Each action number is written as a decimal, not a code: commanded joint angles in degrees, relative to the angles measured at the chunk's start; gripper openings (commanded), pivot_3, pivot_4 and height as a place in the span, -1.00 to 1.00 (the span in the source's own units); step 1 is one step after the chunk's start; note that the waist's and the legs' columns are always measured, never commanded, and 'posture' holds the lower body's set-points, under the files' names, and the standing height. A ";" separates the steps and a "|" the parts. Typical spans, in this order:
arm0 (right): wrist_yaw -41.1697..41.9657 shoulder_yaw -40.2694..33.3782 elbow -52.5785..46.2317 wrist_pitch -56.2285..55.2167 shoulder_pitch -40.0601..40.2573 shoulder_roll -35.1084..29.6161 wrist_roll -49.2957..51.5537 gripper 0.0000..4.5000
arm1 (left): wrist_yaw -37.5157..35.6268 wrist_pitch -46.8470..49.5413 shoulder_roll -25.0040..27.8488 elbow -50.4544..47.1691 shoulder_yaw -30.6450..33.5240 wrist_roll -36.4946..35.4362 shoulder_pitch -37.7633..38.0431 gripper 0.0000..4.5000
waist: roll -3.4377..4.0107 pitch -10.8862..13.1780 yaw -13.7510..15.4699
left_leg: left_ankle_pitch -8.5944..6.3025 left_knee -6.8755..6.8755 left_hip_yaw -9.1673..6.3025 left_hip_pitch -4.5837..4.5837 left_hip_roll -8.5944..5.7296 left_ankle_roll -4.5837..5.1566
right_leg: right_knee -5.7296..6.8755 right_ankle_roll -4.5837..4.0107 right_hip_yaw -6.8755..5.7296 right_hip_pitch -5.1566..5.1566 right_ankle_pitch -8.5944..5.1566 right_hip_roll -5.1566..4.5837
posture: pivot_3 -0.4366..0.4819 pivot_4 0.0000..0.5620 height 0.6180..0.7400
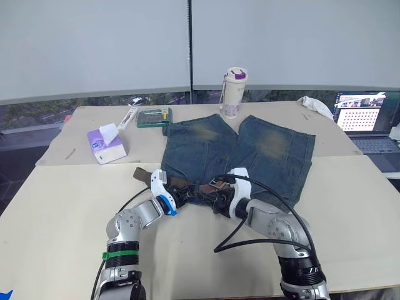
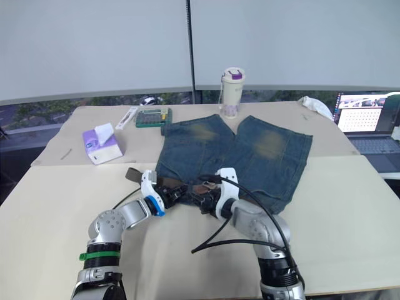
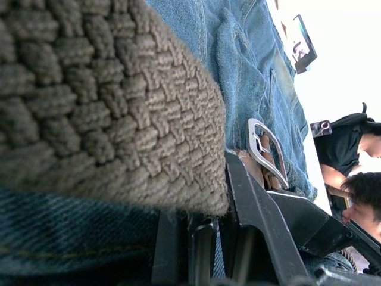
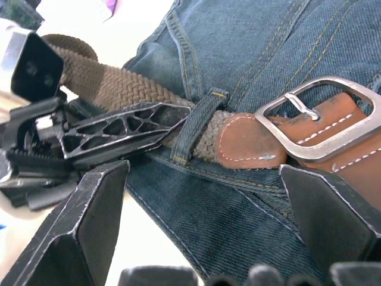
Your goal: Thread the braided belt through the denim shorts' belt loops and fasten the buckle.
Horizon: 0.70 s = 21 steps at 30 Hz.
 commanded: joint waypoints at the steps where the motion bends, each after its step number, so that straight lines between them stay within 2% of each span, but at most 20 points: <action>1: -2.56 -1.65 2.32 -0.10 -1.77 0.87 -1.19 0.99 | -0.32 0.04 -0.15 -0.88 -0.51 0.42 0.89 -1.00 | 0.02 -0.03 -0.11 | 0.00 0.00 0.00 0.00 0.00 0.00 | 0.00 0.00 0.00 0.00 0.00 0.00 | -0.05 -0.47 1.00; 10: -6.30 -2.71 4.24 -1.31 -3.04 3.06 -2.37 0.99 | -0.68 -0.34 -0.26 -1.04 -1.03 0.51 1.47 -1.00 | 0.04 -0.13 -0.29 | 0.00 -0.04 -0.01 0.01 0.01 0.01 | 0.00 0.00 0.01 -0.02 0.00 0.00 | -0.05 -0.47 1.00; 16: -8.53 -9.68 4.62 0.86 -2.87 10.36 3.80 0.99 | -0.96 -0.47 -0.31 -1.01 -1.31 0.51 1.49 -1.00 | 0.05 -0.20 -0.41 | -0.01 -0.07 -0.02 0.01 0.05 0.01 | 0.01 0.00 0.01 -0.04 0.00 0.00 | -0.05 -0.47 1.00; 21: -9.21 -13.23 4.11 2.85 -3.56 13.32 9.21 0.99 | -1.46 -0.77 0.02 -0.25 -1.40 1.01 1.07 -1.00 | 0.06 -0.20 -0.36 | -0.02 -0.10 -0.02 -0.03 0.03 0.03 | 0.01 0.00 0.02 -0.08 0.00 -0.01 | -0.05 -0.47 1.00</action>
